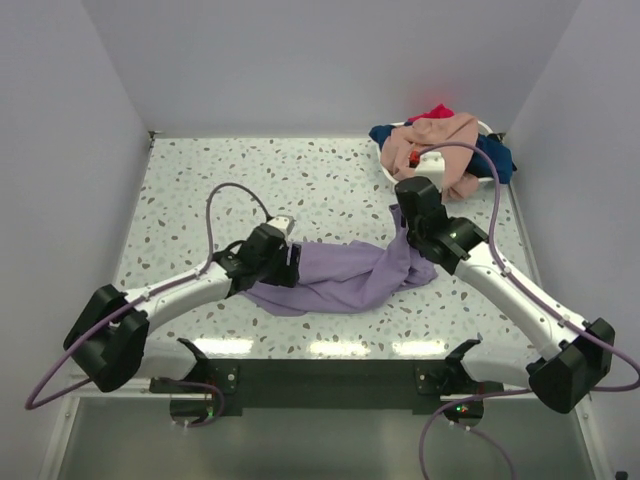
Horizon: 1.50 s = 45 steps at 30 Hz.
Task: Fold and stack the t-shirts
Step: Flatten the tshirt out
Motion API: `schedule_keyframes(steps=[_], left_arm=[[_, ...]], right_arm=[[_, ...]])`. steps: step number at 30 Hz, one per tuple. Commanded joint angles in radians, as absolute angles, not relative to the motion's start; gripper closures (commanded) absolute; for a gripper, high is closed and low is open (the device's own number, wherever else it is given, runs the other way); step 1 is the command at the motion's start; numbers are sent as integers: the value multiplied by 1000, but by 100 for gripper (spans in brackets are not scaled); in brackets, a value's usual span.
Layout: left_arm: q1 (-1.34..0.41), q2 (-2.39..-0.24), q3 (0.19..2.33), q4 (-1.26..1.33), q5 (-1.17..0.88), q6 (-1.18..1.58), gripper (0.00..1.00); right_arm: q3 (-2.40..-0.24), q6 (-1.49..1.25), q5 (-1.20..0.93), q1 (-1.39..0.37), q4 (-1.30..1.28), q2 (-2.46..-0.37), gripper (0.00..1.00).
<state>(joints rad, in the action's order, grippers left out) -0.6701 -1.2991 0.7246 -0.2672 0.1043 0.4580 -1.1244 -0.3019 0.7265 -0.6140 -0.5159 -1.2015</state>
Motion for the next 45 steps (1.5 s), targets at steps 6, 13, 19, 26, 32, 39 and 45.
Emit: schedule_keyframes(steps=[6,13,19,26,32,39,45], left_arm=[[-718,-1374,664,-109,32,563,26],[-719,-1416,650,-20,6,610,27],[-718,-1460,672,37,6,629,27],[-719,-1534,715,64,-18,634,40],[-718,-1497,729,39,40,635,62],[-718,-1439,781,-52,58,614,75],[-712,-1332,831,-146,121,592,100]], right_arm=[[-1114,-344,701,-607,-477,-1154,100],[-1103,-344,693,-604,-476,-1155,100],[-1103,-342,681,-604,-466,-1160,100],[-1101,-339,683,-601,-469,-1160,100],[-1094,-336,689,-600,-479,-1137,100],[-1103,-315,707,-597,-491,-1123,100],[-1121,-253,756,-591,-502,-1108,100]])
